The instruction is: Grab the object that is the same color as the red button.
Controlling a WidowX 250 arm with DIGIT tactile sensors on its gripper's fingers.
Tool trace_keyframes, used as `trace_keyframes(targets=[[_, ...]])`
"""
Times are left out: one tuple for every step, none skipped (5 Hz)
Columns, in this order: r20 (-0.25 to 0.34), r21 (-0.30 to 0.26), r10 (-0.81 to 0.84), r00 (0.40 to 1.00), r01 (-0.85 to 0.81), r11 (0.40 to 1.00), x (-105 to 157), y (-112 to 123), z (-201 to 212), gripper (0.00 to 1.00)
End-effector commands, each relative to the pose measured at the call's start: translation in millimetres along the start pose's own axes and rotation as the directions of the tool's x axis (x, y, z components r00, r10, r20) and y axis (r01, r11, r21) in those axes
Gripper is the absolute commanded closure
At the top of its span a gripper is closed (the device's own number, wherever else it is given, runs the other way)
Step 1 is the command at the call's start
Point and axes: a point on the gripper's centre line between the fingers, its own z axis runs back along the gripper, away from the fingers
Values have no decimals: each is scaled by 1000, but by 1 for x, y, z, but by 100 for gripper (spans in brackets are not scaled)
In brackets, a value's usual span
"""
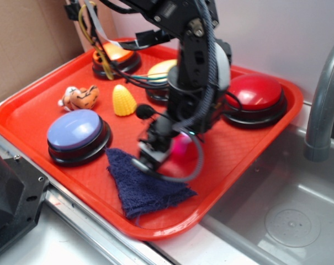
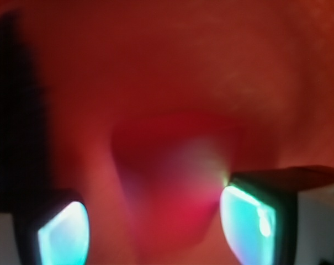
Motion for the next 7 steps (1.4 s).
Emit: trace_keyframes(targets=[[84, 22, 81, 993, -84, 996, 11, -12, -1, 100], [92, 14, 137, 986, -138, 990, 2, -12, 10, 100], [133, 29, 334, 933, -340, 940, -25, -14, 53, 100], [117, 30, 502, 857, -508, 861, -47, -18, 95, 100], [182, -29, 700, 691, -707, 706, -93, -32, 133, 100], [156, -61, 854, 496, -858, 510, -126, -42, 161, 100], [77, -116, 957, 281, -950, 288, -125, -51, 168, 100]])
